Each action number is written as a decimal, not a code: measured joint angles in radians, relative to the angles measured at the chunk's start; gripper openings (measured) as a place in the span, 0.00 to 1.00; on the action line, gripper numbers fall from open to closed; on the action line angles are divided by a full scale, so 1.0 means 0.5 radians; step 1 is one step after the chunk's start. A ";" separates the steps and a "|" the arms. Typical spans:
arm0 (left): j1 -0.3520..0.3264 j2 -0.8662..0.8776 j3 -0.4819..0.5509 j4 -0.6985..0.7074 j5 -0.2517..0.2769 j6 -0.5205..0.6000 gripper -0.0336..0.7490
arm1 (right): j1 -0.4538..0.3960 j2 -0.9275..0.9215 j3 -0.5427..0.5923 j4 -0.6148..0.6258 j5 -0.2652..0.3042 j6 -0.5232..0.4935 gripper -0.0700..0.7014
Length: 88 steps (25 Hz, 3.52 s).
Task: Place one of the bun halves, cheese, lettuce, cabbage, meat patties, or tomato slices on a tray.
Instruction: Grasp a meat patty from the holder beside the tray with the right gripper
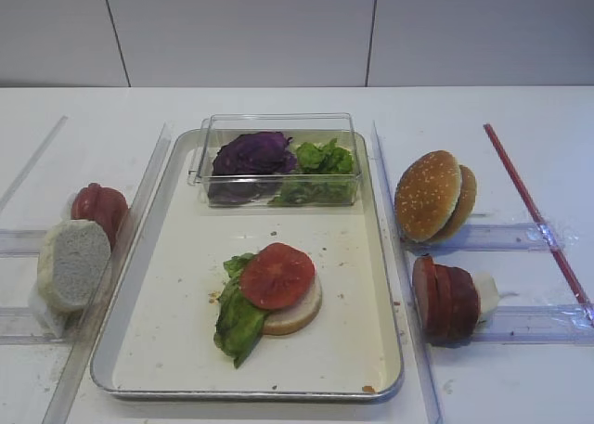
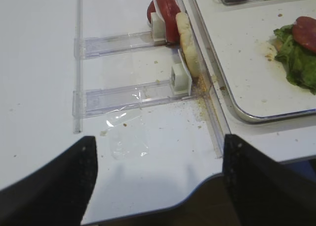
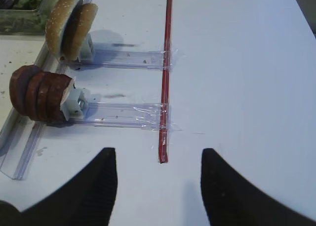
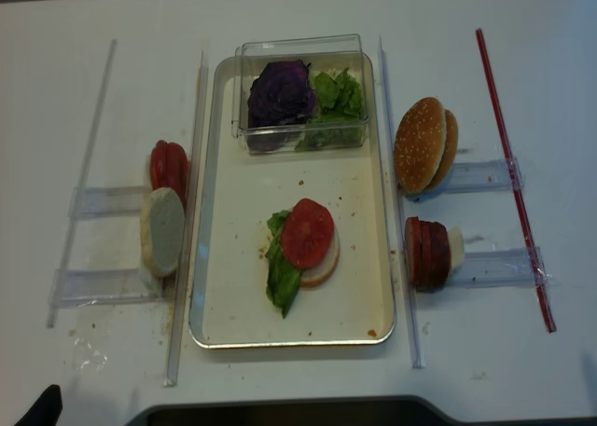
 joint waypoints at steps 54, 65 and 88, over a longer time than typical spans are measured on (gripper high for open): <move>0.000 0.000 0.000 0.001 0.000 0.000 0.66 | 0.078 1.596 -0.763 0.523 0.248 -0.011 0.62; 0.000 0.000 0.000 0.001 0.000 0.000 0.66 | 0.348 2.020 -0.763 0.526 0.213 0.018 0.61; 0.000 0.000 0.000 0.017 0.000 -0.050 0.66 | 0.920 2.552 -1.227 0.181 0.201 0.531 0.59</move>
